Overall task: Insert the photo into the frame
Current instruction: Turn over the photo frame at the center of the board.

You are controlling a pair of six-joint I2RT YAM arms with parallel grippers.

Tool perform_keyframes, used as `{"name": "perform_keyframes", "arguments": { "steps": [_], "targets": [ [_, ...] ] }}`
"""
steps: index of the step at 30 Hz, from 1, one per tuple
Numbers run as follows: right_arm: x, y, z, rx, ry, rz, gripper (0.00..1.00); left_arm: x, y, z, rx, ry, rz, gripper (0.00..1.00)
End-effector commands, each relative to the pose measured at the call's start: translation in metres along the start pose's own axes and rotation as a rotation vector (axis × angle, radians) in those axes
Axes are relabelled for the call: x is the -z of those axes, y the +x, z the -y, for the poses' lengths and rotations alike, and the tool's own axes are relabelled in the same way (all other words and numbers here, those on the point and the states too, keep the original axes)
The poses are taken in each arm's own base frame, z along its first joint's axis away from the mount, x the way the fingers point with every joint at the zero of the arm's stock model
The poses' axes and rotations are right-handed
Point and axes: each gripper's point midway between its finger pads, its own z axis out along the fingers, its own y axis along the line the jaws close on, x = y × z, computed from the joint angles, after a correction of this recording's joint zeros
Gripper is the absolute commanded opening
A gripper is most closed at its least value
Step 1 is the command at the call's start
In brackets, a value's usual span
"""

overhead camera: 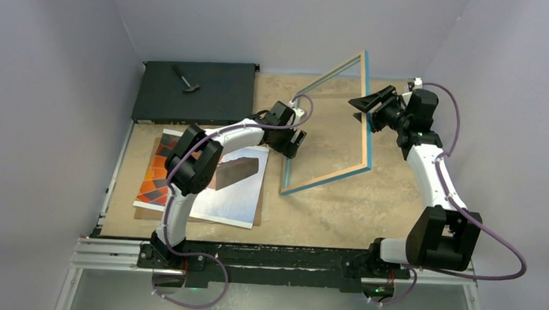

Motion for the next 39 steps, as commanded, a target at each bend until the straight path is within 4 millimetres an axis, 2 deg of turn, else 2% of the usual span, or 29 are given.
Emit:
{"name": "perform_keyframes", "arguments": {
  "steps": [1,6,12,20,23,27,31,34,37,39],
  "targets": [
    [0.009,-0.017,0.036,0.195,0.208,0.043,0.60,0.010,-0.005,0.001,-0.002,0.014,0.025,0.79],
    [-0.001,-0.010,0.096,0.226,0.364,-0.022,0.61,0.008,0.004,0.001,-0.005,0.019,0.006,0.73],
    [-0.009,-0.002,0.142,0.214,0.433,-0.047,0.63,0.009,0.014,0.003,-0.007,0.051,-0.018,0.63],
    [-0.023,-0.010,0.183,0.230,0.536,-0.060,0.65,0.015,0.020,0.015,0.010,0.113,-0.039,0.58],
    [-0.028,-0.013,0.202,0.237,0.591,-0.075,0.70,0.019,0.022,0.018,0.012,0.136,-0.040,0.59],
    [-0.030,-0.023,0.215,0.262,0.643,-0.042,0.83,0.025,0.027,0.022,-0.015,0.164,-0.042,0.61],
    [-0.031,-0.027,0.230,0.253,0.701,-0.035,0.86,0.029,0.038,0.023,-0.027,0.178,-0.068,0.62],
    [-0.028,-0.036,0.242,0.265,0.766,0.003,0.98,0.033,0.043,0.024,-0.028,0.183,-0.076,0.62],
    [-0.021,-0.037,0.252,0.266,0.827,0.015,0.99,0.038,0.047,0.025,-0.029,0.191,-0.081,0.62],
    [-0.012,-0.041,0.250,0.273,0.856,0.043,0.99,0.042,0.048,0.026,-0.027,0.195,-0.082,0.62]
  ]
}}
